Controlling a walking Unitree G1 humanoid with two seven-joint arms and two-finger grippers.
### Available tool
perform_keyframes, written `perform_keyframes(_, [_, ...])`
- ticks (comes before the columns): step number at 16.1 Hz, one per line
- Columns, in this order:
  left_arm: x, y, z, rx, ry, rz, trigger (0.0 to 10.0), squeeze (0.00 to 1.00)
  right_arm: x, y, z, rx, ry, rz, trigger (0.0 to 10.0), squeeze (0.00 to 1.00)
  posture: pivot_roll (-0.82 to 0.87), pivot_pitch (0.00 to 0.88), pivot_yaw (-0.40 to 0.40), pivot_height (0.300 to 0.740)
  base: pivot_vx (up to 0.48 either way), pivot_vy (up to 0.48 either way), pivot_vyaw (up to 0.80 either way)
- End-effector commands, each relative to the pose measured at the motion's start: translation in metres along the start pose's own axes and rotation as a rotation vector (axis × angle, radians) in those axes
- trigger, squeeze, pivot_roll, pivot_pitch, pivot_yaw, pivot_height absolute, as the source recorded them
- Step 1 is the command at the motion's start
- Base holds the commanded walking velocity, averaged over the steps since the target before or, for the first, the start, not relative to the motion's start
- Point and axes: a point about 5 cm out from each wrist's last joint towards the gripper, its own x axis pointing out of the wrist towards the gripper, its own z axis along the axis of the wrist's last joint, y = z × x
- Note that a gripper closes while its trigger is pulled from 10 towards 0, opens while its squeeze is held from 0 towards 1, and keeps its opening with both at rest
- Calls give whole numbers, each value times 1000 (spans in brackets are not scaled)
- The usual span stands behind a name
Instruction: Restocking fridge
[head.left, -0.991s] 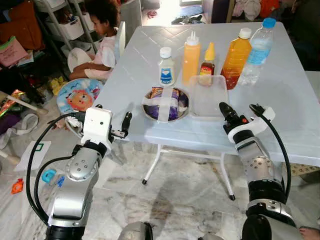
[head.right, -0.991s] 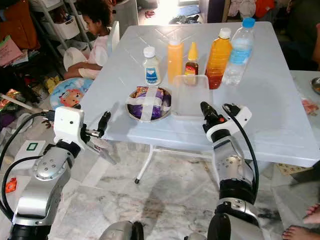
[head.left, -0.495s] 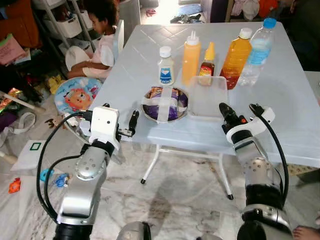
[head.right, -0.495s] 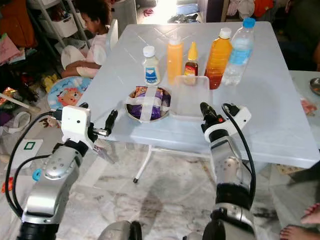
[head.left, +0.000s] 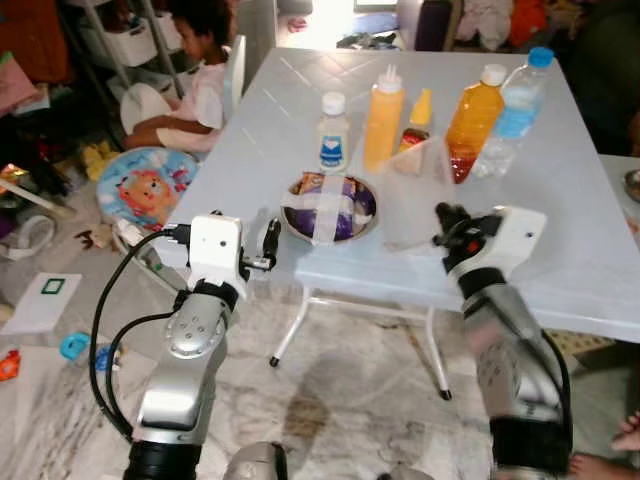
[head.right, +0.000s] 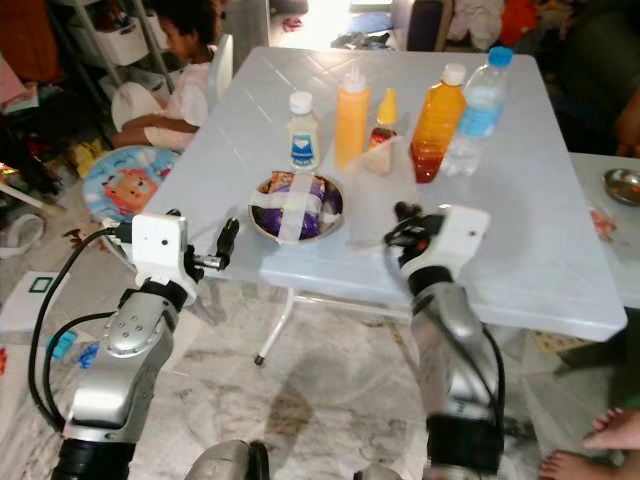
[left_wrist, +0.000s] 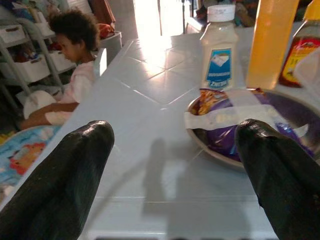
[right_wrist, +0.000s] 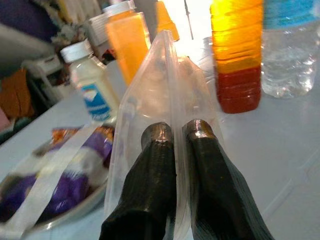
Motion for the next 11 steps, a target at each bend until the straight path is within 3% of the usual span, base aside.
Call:
perform_keyframes(1, [0,0,-4,-1,13,11,10000,0,-3,7,2,-22,-5,10,10000,0,-14,0,20,740,-270,0,0])
perform_keyframes(11, [8,1,-4,-7,-13,33,10000,0,7,12,10,-115,-1,26,10000,0,-16,0,7,740,-269,0,0])
